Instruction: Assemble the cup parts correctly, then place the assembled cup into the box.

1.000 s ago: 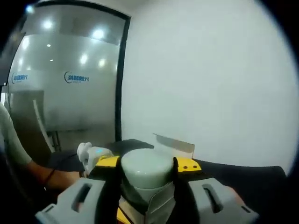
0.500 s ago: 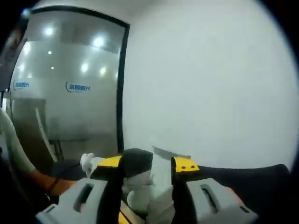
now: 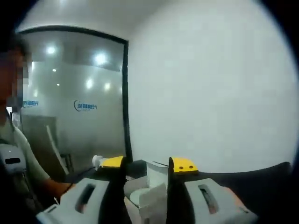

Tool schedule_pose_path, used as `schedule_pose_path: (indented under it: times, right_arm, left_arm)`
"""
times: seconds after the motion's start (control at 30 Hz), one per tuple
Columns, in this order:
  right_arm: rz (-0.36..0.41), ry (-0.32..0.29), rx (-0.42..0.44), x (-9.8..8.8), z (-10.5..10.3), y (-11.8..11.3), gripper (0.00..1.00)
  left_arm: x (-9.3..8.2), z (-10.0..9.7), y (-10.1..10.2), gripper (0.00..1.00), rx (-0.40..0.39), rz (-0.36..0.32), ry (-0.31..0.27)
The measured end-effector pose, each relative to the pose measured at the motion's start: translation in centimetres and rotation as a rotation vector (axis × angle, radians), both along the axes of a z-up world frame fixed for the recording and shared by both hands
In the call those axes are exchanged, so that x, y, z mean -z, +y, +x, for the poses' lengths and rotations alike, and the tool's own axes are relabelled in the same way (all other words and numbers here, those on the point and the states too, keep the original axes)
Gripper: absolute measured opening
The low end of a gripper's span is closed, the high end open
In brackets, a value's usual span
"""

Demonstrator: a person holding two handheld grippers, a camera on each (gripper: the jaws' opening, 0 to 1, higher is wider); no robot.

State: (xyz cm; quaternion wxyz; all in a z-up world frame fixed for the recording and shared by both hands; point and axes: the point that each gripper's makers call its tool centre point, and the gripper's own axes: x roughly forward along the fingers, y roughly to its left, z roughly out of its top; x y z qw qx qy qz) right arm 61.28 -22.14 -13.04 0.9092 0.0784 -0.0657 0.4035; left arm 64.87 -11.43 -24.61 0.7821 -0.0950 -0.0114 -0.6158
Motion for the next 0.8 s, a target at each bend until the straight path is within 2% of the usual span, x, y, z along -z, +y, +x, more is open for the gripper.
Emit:
schedule_pose_path:
  times: [0.1,0.13,0.2,0.27,0.37,0.43,0.5,0.8]
  right_arm:
    - [0.004,0.006,0.007,1.0,1.3,-1.5,0.35]
    - [-0.004,0.036,-0.024,1.9,1.6,-1.5,0.35]
    - [-0.031,0.076,-0.096,3.5,1.9,-0.7,0.35]
    - [-0.1,0.07,-0.122,5.0,2.5,0.3,0.35]
    - [-0.177,0.061,-0.153,6.3,3.0,1.2,0.35]
    - [-0.182,0.053,-0.175,6.4,3.1,1.7,0.35]
    - [-0.183,0.046,-0.198,6.5,3.3,2.1,0.34]
    - [-0.256,0.05,-0.235,7.6,4.9,3.3,0.33]
  left_arm:
    - [-2.2,1.8,1.5,0.58,-0.054,-0.053,0.052]
    - [-2.9,2.2,1.7,0.55,-0.062,-0.061,0.059]
    - [-4.2,2.5,1.6,0.51,-0.058,-0.053,0.052]
    - [-4.7,2.5,1.2,0.52,-0.048,-0.021,0.041]
    - [-4.6,1.6,-0.1,0.57,0.016,0.048,0.018]
    - [-3.9,1.1,-0.8,0.58,0.044,0.102,0.017]
    - [-3.4,1.1,-1.5,0.56,0.04,0.134,-0.001]
    - [-3.5,2.0,-2.0,0.57,0.03,0.164,-0.012]
